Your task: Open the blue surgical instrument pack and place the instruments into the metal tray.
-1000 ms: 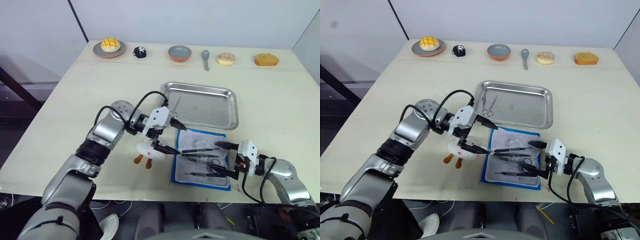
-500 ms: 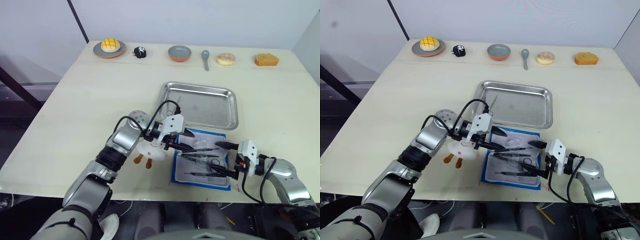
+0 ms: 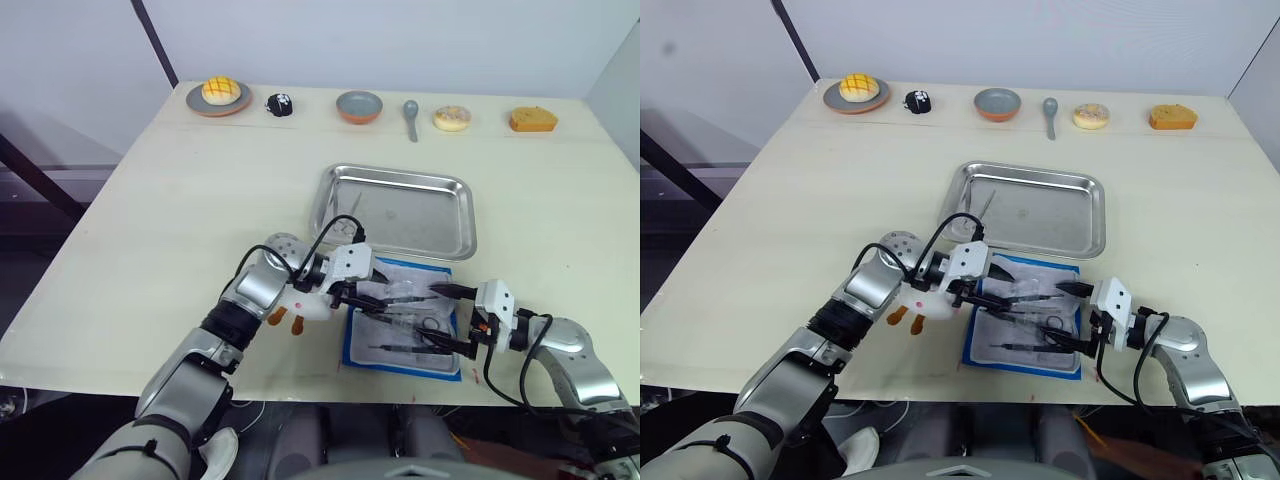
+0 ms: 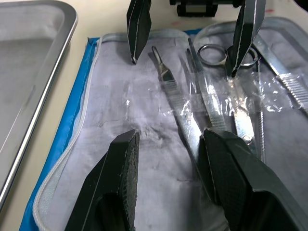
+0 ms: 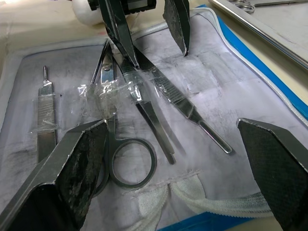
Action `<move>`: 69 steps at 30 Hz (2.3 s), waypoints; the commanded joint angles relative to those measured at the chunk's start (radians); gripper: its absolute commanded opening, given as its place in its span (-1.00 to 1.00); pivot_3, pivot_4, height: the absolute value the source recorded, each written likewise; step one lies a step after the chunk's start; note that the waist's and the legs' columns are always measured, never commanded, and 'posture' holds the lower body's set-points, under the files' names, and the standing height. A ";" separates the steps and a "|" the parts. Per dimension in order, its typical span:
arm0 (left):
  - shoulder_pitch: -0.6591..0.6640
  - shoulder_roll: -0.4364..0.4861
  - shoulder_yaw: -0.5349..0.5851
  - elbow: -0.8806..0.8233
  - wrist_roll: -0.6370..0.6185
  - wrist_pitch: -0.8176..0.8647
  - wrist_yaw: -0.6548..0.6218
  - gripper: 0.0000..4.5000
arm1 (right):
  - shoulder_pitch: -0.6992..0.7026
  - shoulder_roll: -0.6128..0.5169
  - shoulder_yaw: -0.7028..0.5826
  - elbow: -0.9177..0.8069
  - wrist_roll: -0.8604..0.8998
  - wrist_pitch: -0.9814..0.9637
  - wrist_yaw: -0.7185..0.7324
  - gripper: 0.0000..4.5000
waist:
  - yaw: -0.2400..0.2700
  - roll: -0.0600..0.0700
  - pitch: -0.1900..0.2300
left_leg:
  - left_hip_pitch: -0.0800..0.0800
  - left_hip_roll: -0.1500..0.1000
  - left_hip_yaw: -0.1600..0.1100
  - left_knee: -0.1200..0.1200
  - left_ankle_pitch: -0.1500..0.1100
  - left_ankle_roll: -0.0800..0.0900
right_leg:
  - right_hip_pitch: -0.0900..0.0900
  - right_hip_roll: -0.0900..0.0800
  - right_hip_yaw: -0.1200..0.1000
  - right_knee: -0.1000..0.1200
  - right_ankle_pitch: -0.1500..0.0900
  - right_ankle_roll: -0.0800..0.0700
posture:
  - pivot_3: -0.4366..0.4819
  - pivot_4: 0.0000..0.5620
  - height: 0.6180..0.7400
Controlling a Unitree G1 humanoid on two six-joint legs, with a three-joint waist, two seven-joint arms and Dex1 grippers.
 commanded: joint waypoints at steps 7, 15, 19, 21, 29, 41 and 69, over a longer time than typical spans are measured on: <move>0.015 0.027 -0.002 0.000 0.023 -0.023 -0.039 0.01 | 0.029 -0.007 0.017 0.048 -0.036 0.026 -0.009 1.00 | 0.000 0.001 -0.001 | 0.000 0.000 0.000 0.000 0.000 0.000 | 0.000 0.000 0.000 0.000 0.000 0.000 | -0.05 -0.47 0.87; 0.036 0.028 -0.004 -0.012 0.024 -0.010 -0.044 -0.97 | 0.030 -0.009 0.018 0.043 -0.035 0.028 -0.010 1.00 | 0.000 0.002 -0.004 | 0.000 0.000 0.000 0.000 0.000 0.000 | 0.000 0.000 0.000 0.000 0.000 0.000 | -0.05 -0.47 0.87; 0.037 0.025 -0.002 -0.016 0.027 0.005 -0.040 -0.99 | 0.030 -0.011 0.018 0.043 -0.036 0.028 -0.010 1.00 | 0.000 0.004 -0.005 | 0.001 0.000 0.000 0.000 0.000 0.000 | 0.000 0.000 -0.001 0.000 0.000 0.000 | -0.05 -0.47 0.87; 0.032 0.021 -0.001 -0.013 0.030 0.007 -0.034 -0.99 | 0.027 -0.011 0.019 0.045 -0.035 0.029 -0.009 1.00 | 0.000 0.004 -0.005 | 0.001 0.000 0.000 0.000 0.000 0.000 | 0.000 -0.001 -0.002 0.000 0.000 0.000 | -0.05 -0.47 0.87; 0.030 0.017 0.008 -0.051 0.011 0.061 -0.036 -0.99 | 0.024 -0.009 0.020 0.046 -0.035 0.028 -0.008 1.00 | 0.003 0.004 -0.005 | 0.002 0.001 0.000 0.000 0.000 0.000 | 0.000 -0.005 -0.013 0.000 0.000 0.000 | -0.05 -0.47 0.87; 0.041 0.001 0.083 -0.130 -0.075 0.173 -0.009 -0.46 | 0.027 -0.003 0.023 0.051 -0.036 0.023 -0.012 1.00 | 0.014 0.004 -0.005 | 0.002 0.001 -0.002 0.000 -0.001 0.001 | 0.000 -0.013 -0.030 0.000 0.002 -0.003 | -0.05 -0.47 0.87; 0.079 0.023 0.031 -0.079 0.024 0.065 0.013 -0.28 | 0.019 0.008 0.025 0.060 -0.040 0.018 -0.019 1.00 | 0.013 0.005 -0.006 | 0.003 0.001 -0.001 0.000 -0.001 0.001 | 0.000 -0.013 -0.030 0.000 0.002 -0.003 | -0.05 -0.47 0.87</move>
